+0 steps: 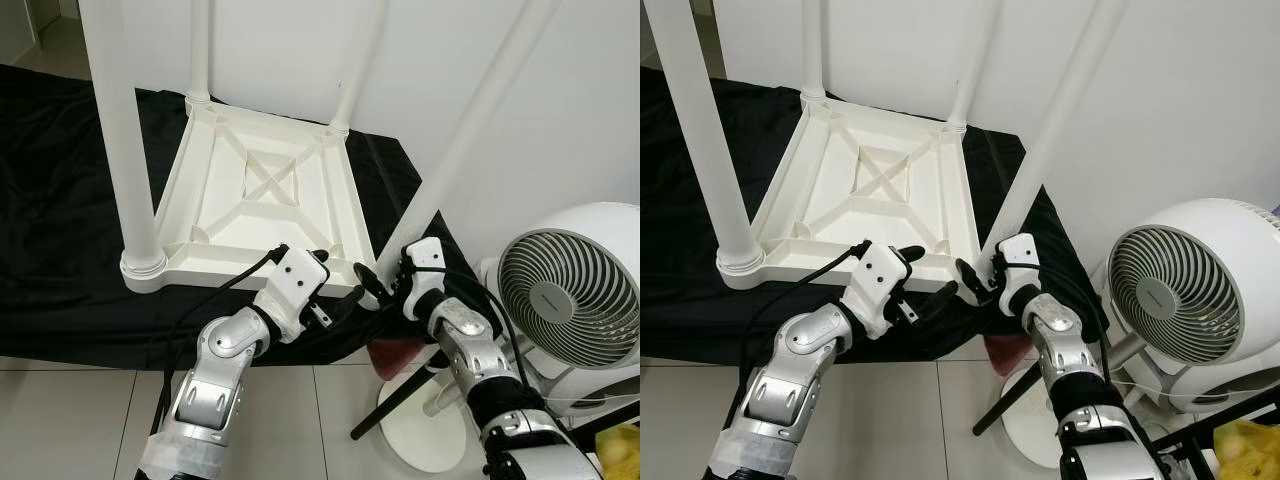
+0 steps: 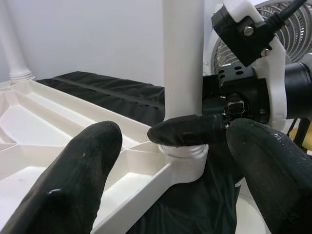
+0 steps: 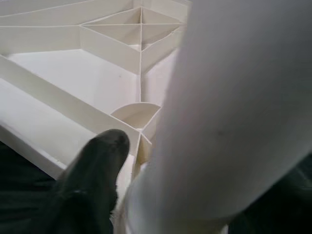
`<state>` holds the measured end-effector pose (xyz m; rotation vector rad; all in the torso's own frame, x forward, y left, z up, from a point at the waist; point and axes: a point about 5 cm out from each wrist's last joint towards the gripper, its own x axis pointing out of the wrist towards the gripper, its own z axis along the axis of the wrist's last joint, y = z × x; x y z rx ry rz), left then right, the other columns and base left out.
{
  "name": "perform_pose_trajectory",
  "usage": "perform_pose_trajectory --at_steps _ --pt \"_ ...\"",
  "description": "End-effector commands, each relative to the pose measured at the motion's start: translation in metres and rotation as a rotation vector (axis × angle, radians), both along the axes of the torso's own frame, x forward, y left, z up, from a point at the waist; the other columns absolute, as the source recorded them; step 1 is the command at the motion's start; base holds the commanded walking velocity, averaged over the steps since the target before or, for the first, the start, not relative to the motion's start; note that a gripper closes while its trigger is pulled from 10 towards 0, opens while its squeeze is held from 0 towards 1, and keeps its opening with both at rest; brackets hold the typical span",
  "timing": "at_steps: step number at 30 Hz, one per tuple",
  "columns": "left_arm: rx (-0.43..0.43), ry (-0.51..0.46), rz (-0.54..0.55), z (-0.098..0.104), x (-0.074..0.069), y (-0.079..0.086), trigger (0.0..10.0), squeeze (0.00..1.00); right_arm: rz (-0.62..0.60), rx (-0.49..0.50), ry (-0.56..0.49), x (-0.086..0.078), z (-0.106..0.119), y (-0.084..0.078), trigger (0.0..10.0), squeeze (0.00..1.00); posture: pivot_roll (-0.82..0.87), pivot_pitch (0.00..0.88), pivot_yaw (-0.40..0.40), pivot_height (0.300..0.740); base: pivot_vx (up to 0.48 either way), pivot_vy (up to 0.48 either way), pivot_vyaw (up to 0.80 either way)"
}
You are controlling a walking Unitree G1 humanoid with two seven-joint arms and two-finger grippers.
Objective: Building children table
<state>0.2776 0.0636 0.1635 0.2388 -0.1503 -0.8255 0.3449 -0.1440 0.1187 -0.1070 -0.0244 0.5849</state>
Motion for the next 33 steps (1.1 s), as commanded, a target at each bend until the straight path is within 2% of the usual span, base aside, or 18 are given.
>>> perform_pose_trajectory --at_steps 1,4,8,12,13,21,23,24,27,29,31,32,33 --pt "-0.018 -0.010 0.078 0.001 0.002 -0.007 10.0 0.00 0.037 -0.021 0.007 0.001 -0.001 0.000 0.0 0.00 0.06 0.000 -0.230 0.740 0.000 0.000 0.00" --pt "-0.020 -0.006 0.072 0.001 0.000 -0.009 10.0 0.00 0.051 -0.023 0.015 0.002 -0.003 -0.001 0.0 0.00 0.06 0.000 -0.231 0.740 0.000 0.000 0.00" --pt "-0.027 -0.003 0.067 0.001 -0.001 -0.010 10.0 0.00 0.015 0.027 0.054 0.003 -0.007 -0.004 0.0 0.00 0.06 0.000 -0.235 0.740 0.000 0.000 0.00" --pt "-0.022 -0.002 0.068 -0.001 -0.001 -0.010 10.0 0.00 -0.032 0.043 0.030 0.000 -0.010 -0.005 0.1 0.00 0.05 0.000 -0.238 0.740 0.000 0.000 0.00" --pt "-0.019 -0.001 0.069 -0.001 -0.001 -0.010 10.0 0.00 -0.042 0.050 0.037 0.000 -0.011 -0.004 10.0 0.00 0.05 0.000 -0.237 0.740 0.000 0.000 0.00" --pt "-0.014 0.005 0.079 -0.002 0.000 -0.006 10.0 0.00 -0.235 0.013 0.047 0.002 -0.013 -0.001 10.0 0.00 0.04 0.005 -0.236 0.740 0.000 0.000 0.00" --pt "-0.014 0.007 0.082 -0.002 0.000 -0.006 10.0 0.00 -0.344 0.048 0.076 0.003 -0.014 0.001 10.0 0.00 0.04 0.006 -0.235 0.740 0.000 0.000 0.00" --pt "-0.014 0.007 0.082 -0.002 0.000 -0.006 10.0 0.00 -0.344 0.048 0.076 0.003 -0.014 0.001 10.0 0.00 0.04 0.006 -0.235 0.740 0.000 0.000 0.00" --pt "-0.016 0.008 0.083 -0.002 0.001 -0.006 10.0 0.00 -0.448 0.099 0.110 -0.002 -0.015 0.010 10.0 0.00 0.04 0.008 -0.236 0.740 0.000 0.000 0.00" --pt "-0.016 0.008 0.083 -0.002 0.001 -0.006 10.0 0.00 -0.448 0.099 0.110 -0.002 -0.015 0.010 10.0 0.00 0.04 0.008 -0.236 0.740 0.000 0.000 0.00" --pt "-0.017 0.010 0.082 -0.002 0.000 -0.007 10.0 0.00 -0.528 0.120 0.133 -0.008 -0.018 0.021 10.0 0.00 0.04 0.009 -0.238 0.740 0.000 0.000 0.00" --pt "-0.018 0.011 0.081 -0.002 0.000 -0.007 10.0 0.00 -0.570 0.139 0.145 -0.015 -0.020 0.031 10.0 0.00 0.04 0.010 -0.238 0.740 0.000 0.000 0.00" --pt "-0.018 0.011 0.081 -0.002 0.000 -0.007 10.0 0.00 -0.570 0.139 0.145 -0.015 -0.020 0.031 10.0 0.00 0.04 0.010 -0.238 0.740 0.000 0.000 0.00"
